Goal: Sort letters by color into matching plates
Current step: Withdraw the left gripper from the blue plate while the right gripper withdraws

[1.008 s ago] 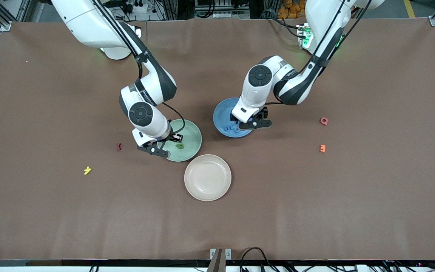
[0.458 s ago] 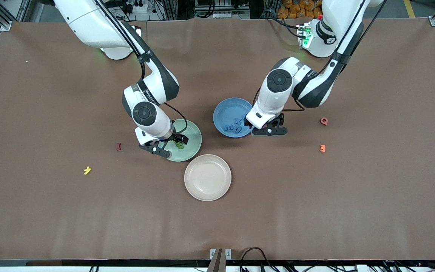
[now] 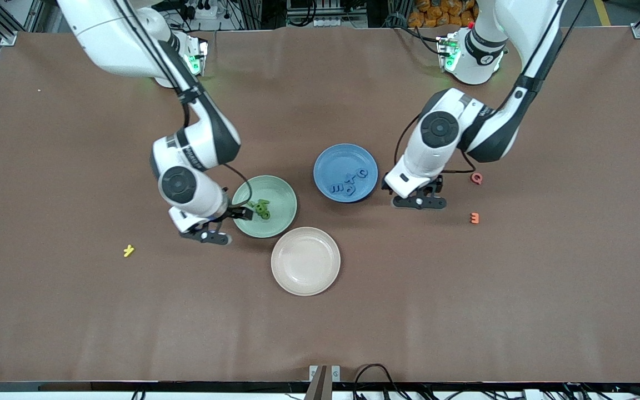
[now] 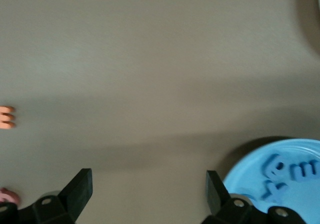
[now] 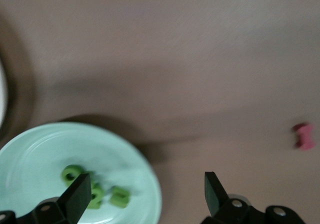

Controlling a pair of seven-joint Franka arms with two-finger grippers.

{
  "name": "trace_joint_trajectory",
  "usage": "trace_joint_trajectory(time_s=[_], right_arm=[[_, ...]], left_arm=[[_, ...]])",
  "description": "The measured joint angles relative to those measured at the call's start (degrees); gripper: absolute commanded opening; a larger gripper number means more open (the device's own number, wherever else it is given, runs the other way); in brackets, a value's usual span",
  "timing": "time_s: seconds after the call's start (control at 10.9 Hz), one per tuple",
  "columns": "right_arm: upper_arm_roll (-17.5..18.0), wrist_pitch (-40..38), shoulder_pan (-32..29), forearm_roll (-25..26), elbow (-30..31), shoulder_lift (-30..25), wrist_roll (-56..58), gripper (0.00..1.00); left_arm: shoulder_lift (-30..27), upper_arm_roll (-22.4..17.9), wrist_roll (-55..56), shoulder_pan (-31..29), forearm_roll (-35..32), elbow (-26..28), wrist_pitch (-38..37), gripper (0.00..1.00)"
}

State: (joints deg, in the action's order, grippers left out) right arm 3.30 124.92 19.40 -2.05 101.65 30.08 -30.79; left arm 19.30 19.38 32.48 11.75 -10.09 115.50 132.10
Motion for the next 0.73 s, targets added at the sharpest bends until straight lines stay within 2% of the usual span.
trace_joint_trajectory(time_s=[0.55, 0.73], right_arm=[[-1.95, -0.89, -12.03, 0.08, -3.12, -0.21, 17.64, 1.00], [-3.56, -0.89, -14.82, 0.14, -3.89, -0.22, 22.64, 1.00]], left_arm=[[-2.72, -0.22, -6.71, -5.62, 0.00, -0.02, -1.13, 1.00], [-4.46, -1.99, -11.03, -5.77, 0.00, -0.07, -1.27, 1.00]])
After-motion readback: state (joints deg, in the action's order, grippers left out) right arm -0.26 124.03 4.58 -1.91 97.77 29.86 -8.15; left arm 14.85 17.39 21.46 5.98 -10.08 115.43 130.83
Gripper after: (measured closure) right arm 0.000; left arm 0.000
